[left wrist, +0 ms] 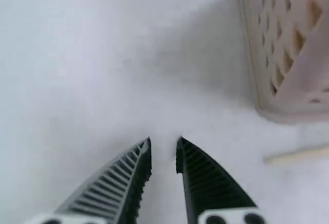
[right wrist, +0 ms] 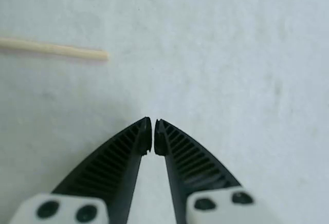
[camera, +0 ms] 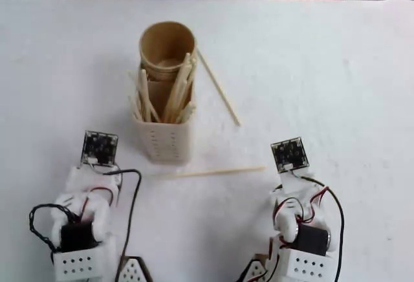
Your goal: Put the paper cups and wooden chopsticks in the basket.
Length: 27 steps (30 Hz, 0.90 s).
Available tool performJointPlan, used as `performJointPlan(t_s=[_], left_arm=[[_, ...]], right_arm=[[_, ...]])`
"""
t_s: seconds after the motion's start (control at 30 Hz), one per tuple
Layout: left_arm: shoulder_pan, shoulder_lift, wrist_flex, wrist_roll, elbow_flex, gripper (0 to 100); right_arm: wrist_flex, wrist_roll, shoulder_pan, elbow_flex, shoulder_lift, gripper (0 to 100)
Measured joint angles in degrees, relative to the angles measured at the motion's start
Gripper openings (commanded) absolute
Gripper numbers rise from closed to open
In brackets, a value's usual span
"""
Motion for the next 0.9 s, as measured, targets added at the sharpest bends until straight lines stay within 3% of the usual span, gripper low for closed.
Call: performJointPlan(t_s=[0.1,0.27,0.47,0.57,0.7,0.9], left_arm=[[0.0,0.0,6.51,0.0,0.0,10],[0.0,0.0,8.18,0.0,0.0,10],[0.0,0.0,8.18,0.0,0.0,10],[0.0,0.0,8.18,0.0,0.0,10],[0.0,0.0,8.18,0.0,0.0,10],[0.0,0.0,8.18,0.0,0.0,10]], right_arm=[[0.0,0.0,0.0,0.0,0.0,2.8],[-2.11,-0.09,-0.18,0.0,0.0,2.8],[-16.62,0.09,-8.09,0.0,0.0,2.8],[-18.99,2.73,-11.78,-0.79,0.0,2.8],[-18.37,8.09,-12.66,-6.07,0.0,2.8],[-6.07,14.77,-13.1,-24.44,8.79,2.8]])
